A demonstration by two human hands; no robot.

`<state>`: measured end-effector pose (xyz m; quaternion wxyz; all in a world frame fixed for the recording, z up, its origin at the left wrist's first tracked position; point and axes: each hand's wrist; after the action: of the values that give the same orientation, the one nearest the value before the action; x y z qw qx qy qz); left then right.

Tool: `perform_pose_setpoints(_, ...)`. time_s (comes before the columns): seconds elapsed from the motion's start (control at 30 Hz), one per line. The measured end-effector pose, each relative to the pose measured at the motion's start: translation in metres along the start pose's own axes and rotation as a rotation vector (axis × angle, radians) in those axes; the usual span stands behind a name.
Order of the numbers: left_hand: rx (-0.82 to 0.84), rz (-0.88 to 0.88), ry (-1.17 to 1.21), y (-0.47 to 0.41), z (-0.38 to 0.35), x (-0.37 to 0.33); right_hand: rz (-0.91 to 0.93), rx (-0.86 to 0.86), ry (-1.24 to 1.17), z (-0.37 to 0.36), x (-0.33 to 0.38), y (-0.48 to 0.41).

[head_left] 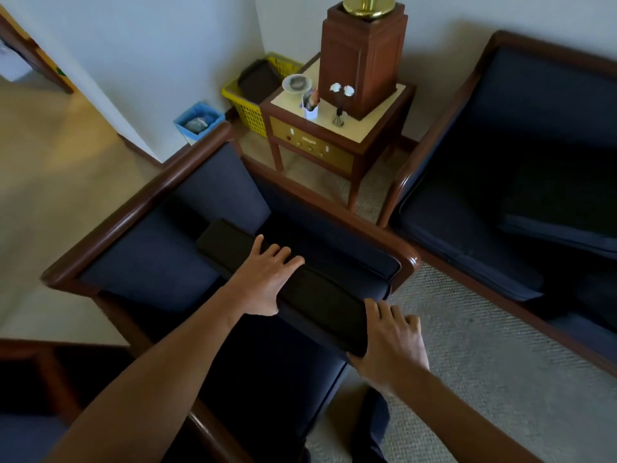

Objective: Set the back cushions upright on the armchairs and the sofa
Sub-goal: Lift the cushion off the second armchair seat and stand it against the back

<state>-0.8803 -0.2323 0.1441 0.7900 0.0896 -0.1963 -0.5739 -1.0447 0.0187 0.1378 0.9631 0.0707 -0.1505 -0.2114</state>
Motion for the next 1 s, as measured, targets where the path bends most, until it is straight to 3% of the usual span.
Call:
perform_pose_setpoints(0.13, 0.004, 0.067, 0.003, 0.013, 0.013, -0.014, 0.190, 0.093, 0.014, 0.029, -0.038, -0.033)
perform_pose_setpoints(0.33, 0.011, 0.348, 0.166, 0.041, 0.001, -0.058, 0.509, 0.111, 0.073, 0.057, -0.067, -0.095)
perform_pose_setpoints(0.43, -0.098, 0.498, 0.242, 0.050, -0.011, -0.078, 0.551, 0.082, 0.100, 0.056, -0.079, -0.115)
perform_pose_setpoints(0.53, -0.213, 0.639, 0.360, 0.070, -0.026, -0.082, 0.482, 0.069, 0.053, 0.053, -0.088, -0.117)
perform_pose_setpoints(0.67, -0.159, 0.950, 0.363, 0.102, -0.054, -0.075, 0.355, -0.013, -0.052, 0.041, -0.089, -0.107)
perform_pose_setpoints(0.77, -0.130, 1.240, 0.604, 0.127, -0.071, -0.072, 0.194, -0.340, -0.383, 0.025, -0.076, -0.104)
perform_pose_setpoints(0.87, -0.272, 1.411, 0.852, 0.133, -0.080, -0.075, 0.076, -0.631, -0.674, 0.013, -0.070, -0.114)
perform_pose_setpoints(1.0, -0.580, 1.513, 1.295, 0.128, -0.093, -0.057, -0.183, -0.505, -1.302, 0.004, -0.074, -0.135)
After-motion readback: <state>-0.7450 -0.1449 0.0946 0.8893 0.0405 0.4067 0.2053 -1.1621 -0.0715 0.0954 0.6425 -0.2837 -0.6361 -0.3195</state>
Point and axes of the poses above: each hand's wrist, its own y-axis away from the middle knuckle, its own z-axis out of the back of the hand, x = y × z, and after that the axes turned 9 degrees about -y, right-handed
